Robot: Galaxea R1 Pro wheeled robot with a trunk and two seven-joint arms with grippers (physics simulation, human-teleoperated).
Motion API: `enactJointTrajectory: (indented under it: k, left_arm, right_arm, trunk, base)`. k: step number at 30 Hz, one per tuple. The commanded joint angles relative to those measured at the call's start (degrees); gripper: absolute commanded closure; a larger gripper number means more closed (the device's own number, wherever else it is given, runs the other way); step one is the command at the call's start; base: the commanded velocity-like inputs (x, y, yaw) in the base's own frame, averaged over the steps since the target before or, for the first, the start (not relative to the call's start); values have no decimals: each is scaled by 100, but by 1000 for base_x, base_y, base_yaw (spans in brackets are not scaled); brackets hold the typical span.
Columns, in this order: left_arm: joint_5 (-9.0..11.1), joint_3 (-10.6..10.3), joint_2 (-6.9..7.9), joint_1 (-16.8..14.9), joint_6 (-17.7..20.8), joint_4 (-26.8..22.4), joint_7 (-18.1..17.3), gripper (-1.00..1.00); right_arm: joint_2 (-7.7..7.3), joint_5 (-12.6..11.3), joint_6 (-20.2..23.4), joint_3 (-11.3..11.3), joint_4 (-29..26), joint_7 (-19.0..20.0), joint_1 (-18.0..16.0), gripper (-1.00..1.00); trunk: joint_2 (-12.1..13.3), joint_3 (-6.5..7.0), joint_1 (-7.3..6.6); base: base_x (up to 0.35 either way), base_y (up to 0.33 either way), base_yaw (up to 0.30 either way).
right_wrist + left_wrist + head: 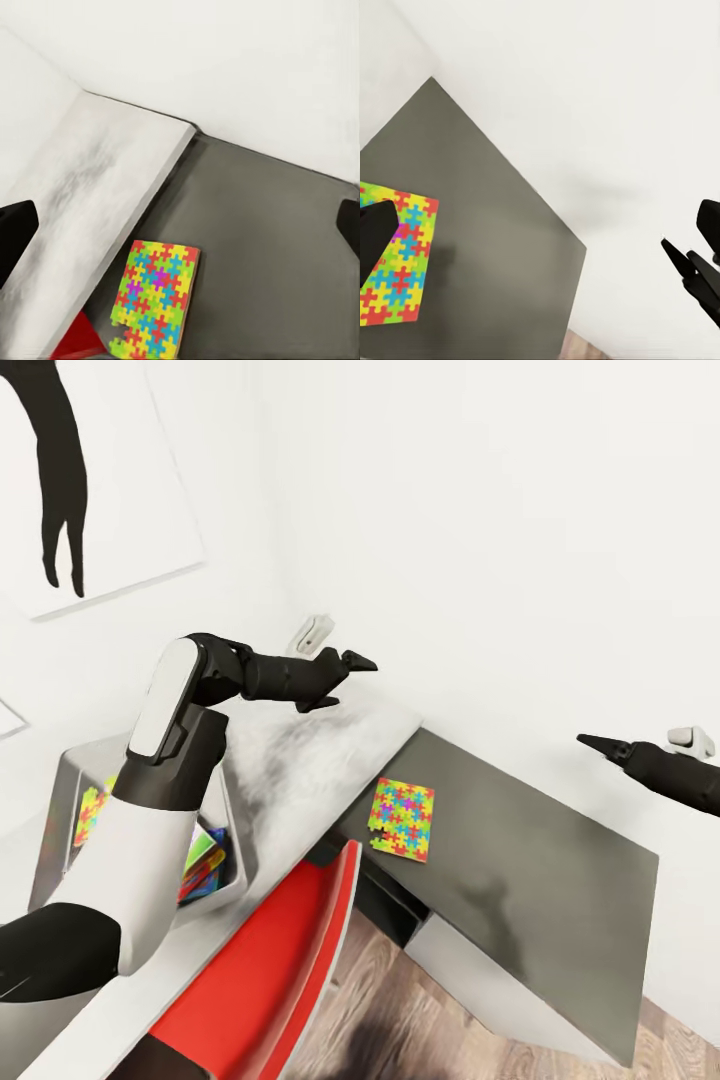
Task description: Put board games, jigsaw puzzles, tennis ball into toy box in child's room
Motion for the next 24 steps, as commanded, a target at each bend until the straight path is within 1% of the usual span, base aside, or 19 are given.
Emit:
enactJointTrajectory:
  k: [1,6,7,9,10,18,19,21,22,24]
  left_arm:
    - [49,3,-1,-5,9,-2,60,-100]
    - [-6,-46,-13,7,6,79,78,-100]
    - [-6,-46,-13,7,6,79,78,-100]
    - [-21,-62,-13,17,8,93,91,-100]
    - [-52,-81,-5,42,9,102,107,-100]
    - [-171,-114,25,162,10,114,137,-100]
    - [-254,-123,35,214,11,124,142,-100]
    - [-334,-126,40,241,11,138,144,-100]
    - [-466,-128,44,281,11,203,146,-100]
    - [-547,-130,46,305,11,284,147,-100]
  right_arm:
    - [0,55,28,-7,1,60,-5,-100]
    - [5,40,28,-99,8,210,242,-100]
    - [5,40,28,-99,8,210,242,-100]
    - [6,40,28,-117,9,247,367,-100]
    - [7,41,28,-130,8,271,496,-100]
    - [9,39,28,-146,13,305,700,-100]
    - [10,40,28,-150,11,314,845,-100]
    - [9,41,28,-154,10,317,920,-100]
    - [10,37,28,-147,9,320,989,-100]
    - [16,35,28,-130,8,321,1015,-100]
  trunk:
    - [-10,-3,4]
    - [-10,27,4]
    - [-10,33,4]
    - [-10,45,4]
    - [-10,52,4]
    - [-10,101,4]
    - [-10,105,4]
    - [-10,112,4]
    - [-10,114,4]
    - [-10,116,4]
  base:
    - [0,0,-231]
    - [0,0,-230]
    - [0,0,-230]
    - [0,0,-230]
    - [0,0,-230]
    - [0,0,-228]
    - [0,0,-155]
    - [0,0,-111]
    - [0,0,-51]
    - [0,0,-37]
